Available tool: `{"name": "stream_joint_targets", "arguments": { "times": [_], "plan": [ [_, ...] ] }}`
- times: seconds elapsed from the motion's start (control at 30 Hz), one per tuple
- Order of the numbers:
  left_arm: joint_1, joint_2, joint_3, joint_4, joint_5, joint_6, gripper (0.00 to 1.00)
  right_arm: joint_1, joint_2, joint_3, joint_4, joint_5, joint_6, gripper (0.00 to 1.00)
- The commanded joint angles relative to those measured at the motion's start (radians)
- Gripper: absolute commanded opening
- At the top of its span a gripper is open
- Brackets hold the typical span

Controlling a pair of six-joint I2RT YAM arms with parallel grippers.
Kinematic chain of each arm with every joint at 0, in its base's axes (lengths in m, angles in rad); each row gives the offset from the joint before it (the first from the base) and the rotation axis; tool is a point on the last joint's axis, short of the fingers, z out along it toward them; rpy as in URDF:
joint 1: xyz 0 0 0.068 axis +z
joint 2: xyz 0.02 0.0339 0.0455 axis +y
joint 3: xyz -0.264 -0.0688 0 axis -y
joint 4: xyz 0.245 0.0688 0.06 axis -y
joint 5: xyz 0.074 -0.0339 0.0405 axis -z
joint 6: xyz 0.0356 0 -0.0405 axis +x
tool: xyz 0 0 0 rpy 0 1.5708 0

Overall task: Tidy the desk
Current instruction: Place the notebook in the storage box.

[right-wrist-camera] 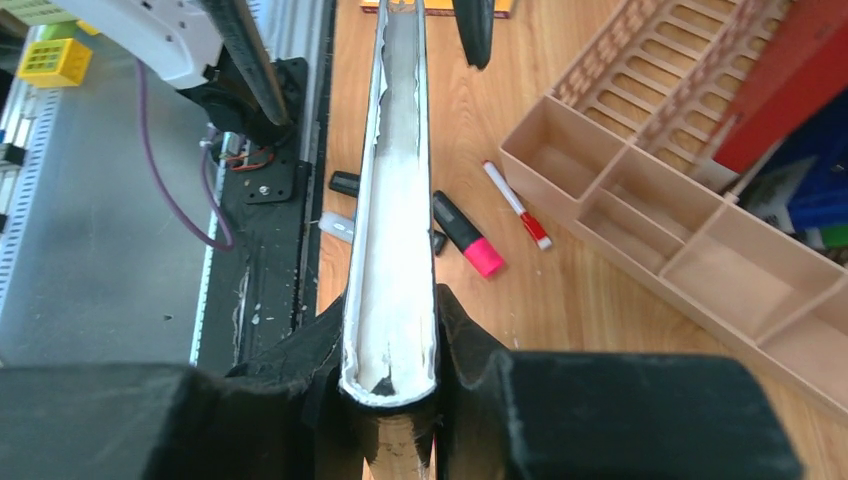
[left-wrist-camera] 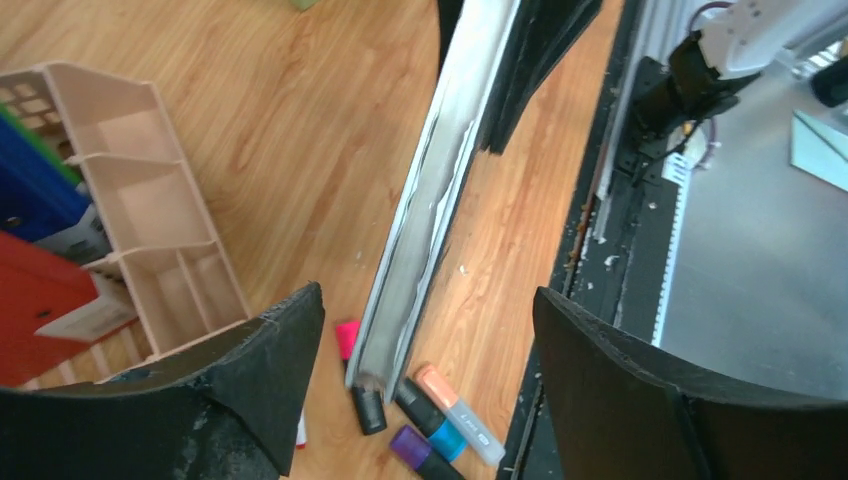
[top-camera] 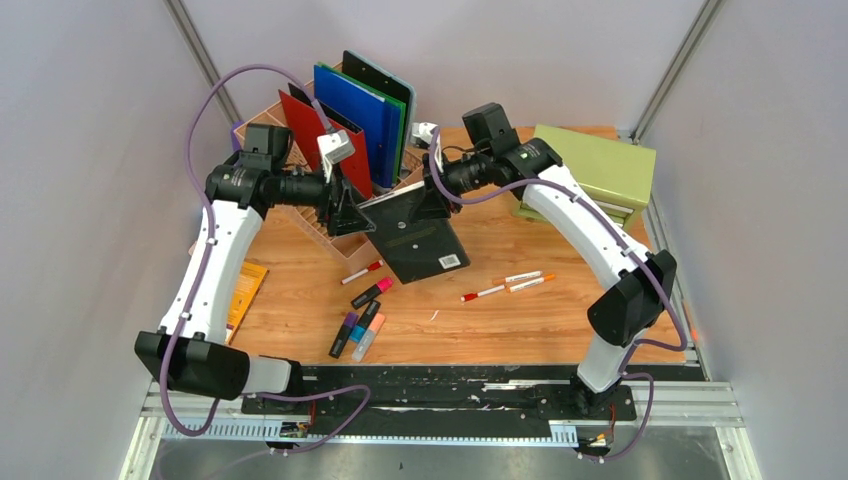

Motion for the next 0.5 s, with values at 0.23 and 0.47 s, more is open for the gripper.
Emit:
{"name": "stream_joint_targets", "arguments": {
  "times": [0.23,0.47],
  "plan": [
    [0.119,-0.085,0.088,0.169,-0.393,-0.155,0.99,-0.015,-0.074,0.166,0.042,0.163,0.094,0.0],
    [0.271,-0.033,0.168,0.285,-0.804,-0.207,1.0,-0.015,-0.084,0.163,0.056,0.173,0.133,0.0]
  ]
}}
